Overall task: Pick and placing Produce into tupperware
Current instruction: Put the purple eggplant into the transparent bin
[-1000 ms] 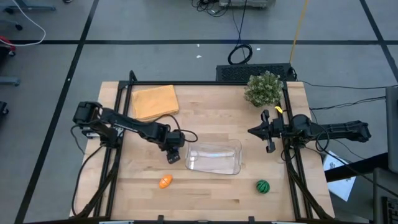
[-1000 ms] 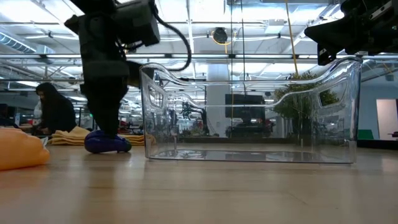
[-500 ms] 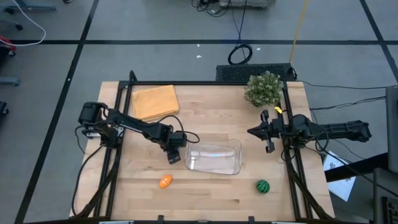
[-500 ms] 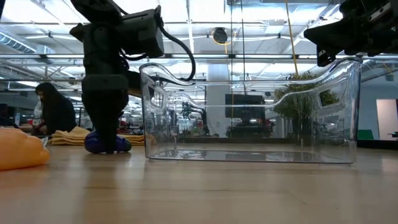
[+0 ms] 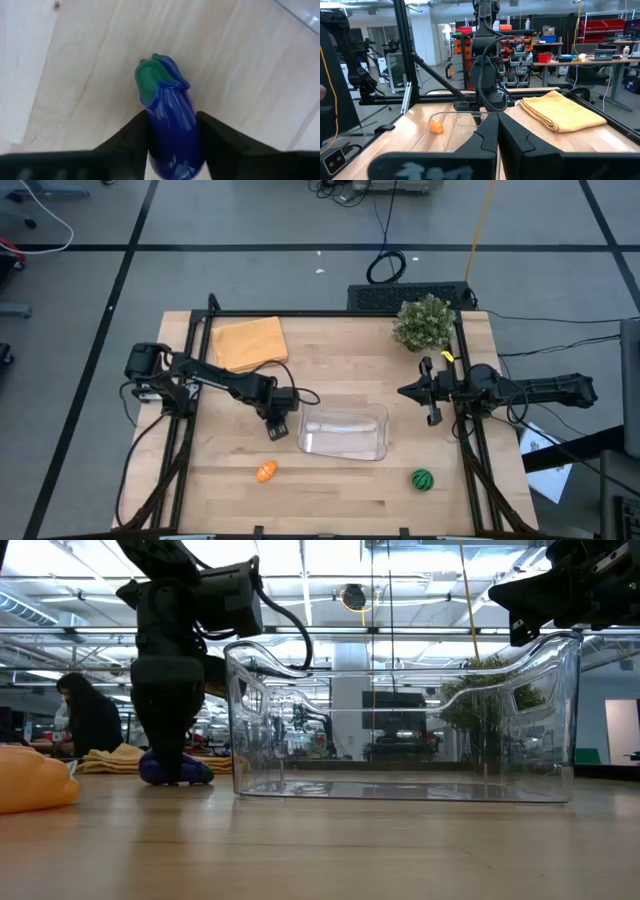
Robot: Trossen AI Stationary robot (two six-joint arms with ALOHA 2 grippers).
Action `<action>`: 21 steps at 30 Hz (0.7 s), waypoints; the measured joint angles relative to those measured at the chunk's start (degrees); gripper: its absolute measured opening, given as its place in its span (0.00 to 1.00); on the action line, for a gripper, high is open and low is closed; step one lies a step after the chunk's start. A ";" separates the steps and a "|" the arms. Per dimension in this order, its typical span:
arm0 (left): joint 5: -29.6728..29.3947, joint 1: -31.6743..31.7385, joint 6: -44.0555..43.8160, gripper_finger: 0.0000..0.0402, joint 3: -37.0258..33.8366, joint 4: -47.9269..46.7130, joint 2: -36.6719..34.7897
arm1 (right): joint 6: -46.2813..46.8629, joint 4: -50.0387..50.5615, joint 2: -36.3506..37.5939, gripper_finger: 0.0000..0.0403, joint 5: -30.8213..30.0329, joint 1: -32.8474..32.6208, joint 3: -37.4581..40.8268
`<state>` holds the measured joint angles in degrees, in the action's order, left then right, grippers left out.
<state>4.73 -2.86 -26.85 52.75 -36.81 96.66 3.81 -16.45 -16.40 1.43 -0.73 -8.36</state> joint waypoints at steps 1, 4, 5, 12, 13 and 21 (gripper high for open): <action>0.17 0.12 0.06 0.29 0.04 -0.08 -0.03 | 0.00 0.00 0.00 0.00 0.00 0.00 0.00; 0.24 0.27 0.56 0.26 0.07 -0.14 -0.08 | -0.02 0.00 0.00 0.00 0.00 0.00 0.00; 0.23 0.27 0.79 0.26 0.07 -0.17 -0.08 | -0.01 0.00 0.00 0.00 0.00 0.00 0.00; 0.16 0.27 0.85 0.34 0.07 -0.23 -0.02 | -0.02 0.00 0.00 0.00 -0.01 0.00 0.00; 0.15 0.27 0.87 0.36 0.05 -0.33 0.00 | -0.01 0.00 0.00 0.00 -0.01 0.00 0.00; -0.30 0.29 1.92 0.30 1.53 -4.25 0.13 | -0.02 0.00 0.00 0.00 -0.02 0.00 0.00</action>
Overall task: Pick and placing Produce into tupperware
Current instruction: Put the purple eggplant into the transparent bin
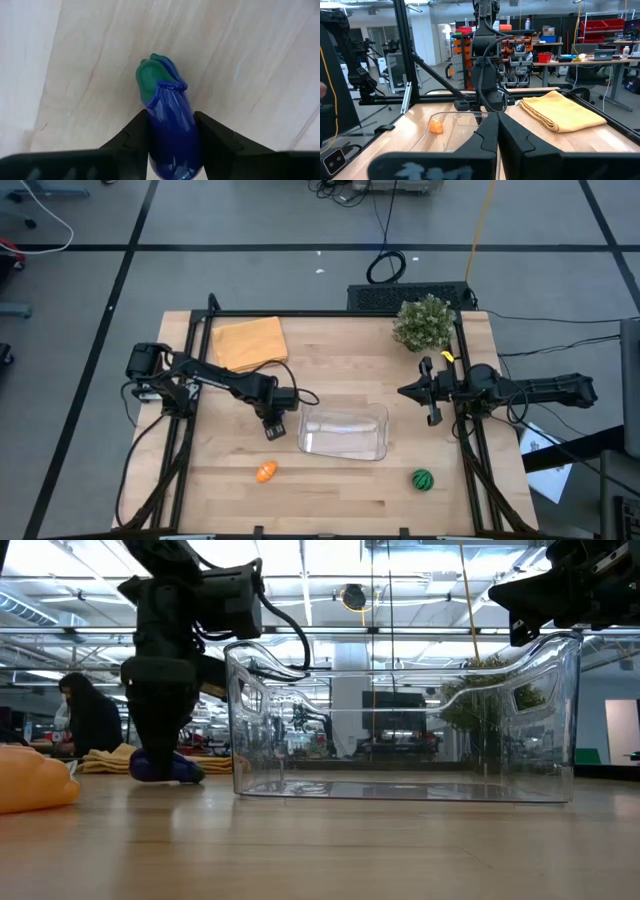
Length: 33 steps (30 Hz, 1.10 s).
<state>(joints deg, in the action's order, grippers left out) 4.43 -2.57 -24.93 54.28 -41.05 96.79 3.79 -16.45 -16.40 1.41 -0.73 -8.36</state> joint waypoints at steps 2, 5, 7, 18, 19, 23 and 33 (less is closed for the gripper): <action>-0.33 -0.02 0.59 0.29 1.47 -1.88 0.01 | 0.00 0.00 0.00 0.00 0.00 0.00 0.00; -1.35 -0.02 1.46 0.30 4.13 -5.73 0.01 | 0.00 0.00 0.00 0.00 0.00 0.00 0.00; -2.07 -0.02 2.35 0.32 6.27 -8.60 -0.02 | 0.00 0.00 0.00 0.00 0.01 0.00 0.00; -6.03 -0.02 5.68 0.31 15.59 -16.56 -0.10 | 0.02 -0.01 0.00 0.00 0.02 0.00 0.00; -6.05 -0.02 5.78 0.31 15.91 -16.49 -0.10 | 0.02 -0.02 0.00 0.00 0.02 0.00 0.00; -6.05 -0.02 5.80 0.32 16.11 -16.95 -0.13 | 0.02 0.00 0.00 0.00 0.02 0.00 0.00; -5.70 -0.02 5.75 0.33 16.07 -21.06 -1.63 | 0.02 -0.01 0.00 0.00 0.02 0.01 0.00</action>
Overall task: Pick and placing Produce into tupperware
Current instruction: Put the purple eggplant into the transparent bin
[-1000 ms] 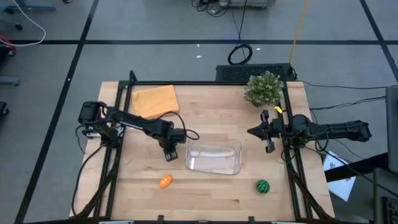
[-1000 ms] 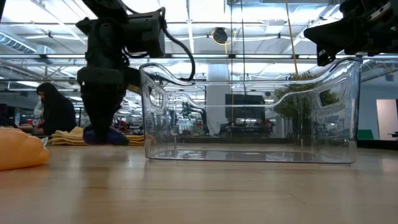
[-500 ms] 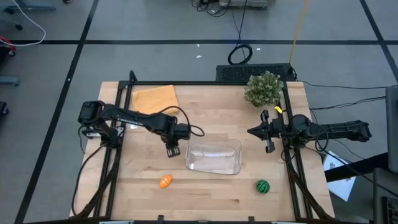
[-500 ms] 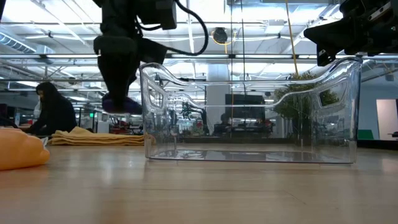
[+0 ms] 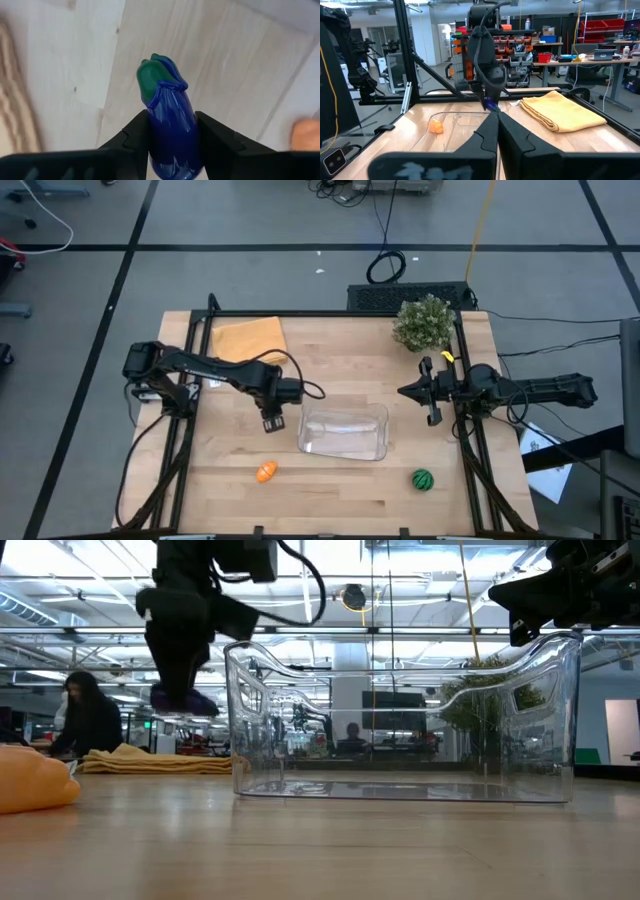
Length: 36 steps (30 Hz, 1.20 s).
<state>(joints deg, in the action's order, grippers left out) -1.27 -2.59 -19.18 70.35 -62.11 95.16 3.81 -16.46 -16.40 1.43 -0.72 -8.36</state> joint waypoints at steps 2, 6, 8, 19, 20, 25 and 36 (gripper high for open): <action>0.15 0.00 -0.01 0.33 0.00 -0.07 -1.70 | 0.00 -0.01 -0.02 0.00 0.00 0.00 0.00; 0.19 0.00 -0.60 0.33 0.02 -0.31 -6.42 | 0.00 -0.02 -0.02 0.00 0.00 0.01 0.00; 0.33 0.00 -1.08 0.33 0.04 -0.40 -8.75 | 0.00 -0.12 -0.02 0.00 0.00 0.01 0.00; 1.43 1.16 -2.11 0.33 8.93 -13.52 -12.73 | -0.01 -1.92 -0.33 0.00 -0.09 0.01 0.00; 1.44 1.28 -2.03 0.33 10.31 -14.35 -12.73 | 0.00 -2.05 -0.35 0.00 -0.09 0.01 0.00; 1.00 1.40 -1.21 0.33 16.84 -18.86 -12.70 | -0.01 -2.17 -0.35 0.00 -0.09 0.01 0.00; -1.38 2.03 -0.66 0.33 26.16 -26.25 -12.72 | -0.02 -2.17 -0.35 0.00 -0.11 0.01 0.00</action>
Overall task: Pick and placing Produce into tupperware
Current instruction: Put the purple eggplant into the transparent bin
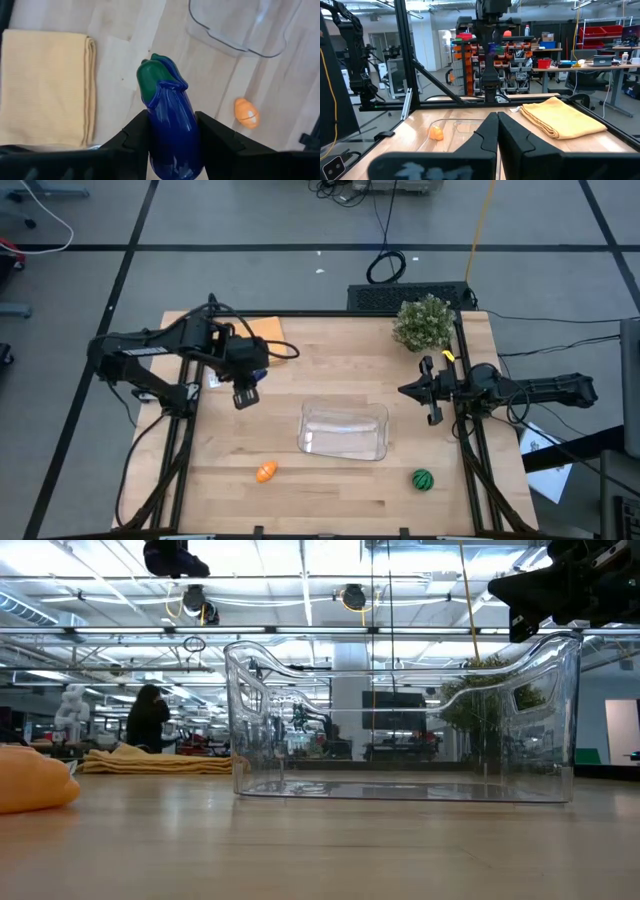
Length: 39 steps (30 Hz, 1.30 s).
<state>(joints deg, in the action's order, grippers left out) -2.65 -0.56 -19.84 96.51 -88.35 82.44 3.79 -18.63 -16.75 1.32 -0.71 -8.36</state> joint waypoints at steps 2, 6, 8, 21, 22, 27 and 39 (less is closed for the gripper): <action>-0.40 0.00 -0.02 0.33 0.00 -0.20 0.04 | 0.02 0.00 0.00 0.00 0.00 0.00 0.00; -0.44 0.00 0.07 0.33 0.02 -0.30 0.93 | 0.02 0.02 0.00 0.00 0.00 0.00 0.00; -0.44 0.00 0.07 0.33 -0.07 -0.51 1.37 | 0.02 0.02 0.00 0.00 0.00 0.00 0.00; 0.42 0.00 2.97 0.33 -0.04 0.48 7.54 | 0.01 0.04 -0.09 0.00 0.00 0.00 0.00; 0.80 0.00 3.50 0.33 -0.04 0.71 8.09 | 0.02 0.02 -0.09 0.00 0.00 -0.01 0.00; 2.36 0.00 6.04 0.33 0.19 3.00 9.85 | 0.00 0.02 -0.09 0.00 0.00 0.00 0.00; 2.69 0.00 8.86 0.33 7.88 2.41 16.85 | -0.02 0.02 -0.11 0.00 0.00 0.00 0.00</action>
<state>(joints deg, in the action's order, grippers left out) 0.03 -0.56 -10.97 104.39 -85.94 99.29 3.77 -18.61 -16.86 1.32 -0.71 -8.36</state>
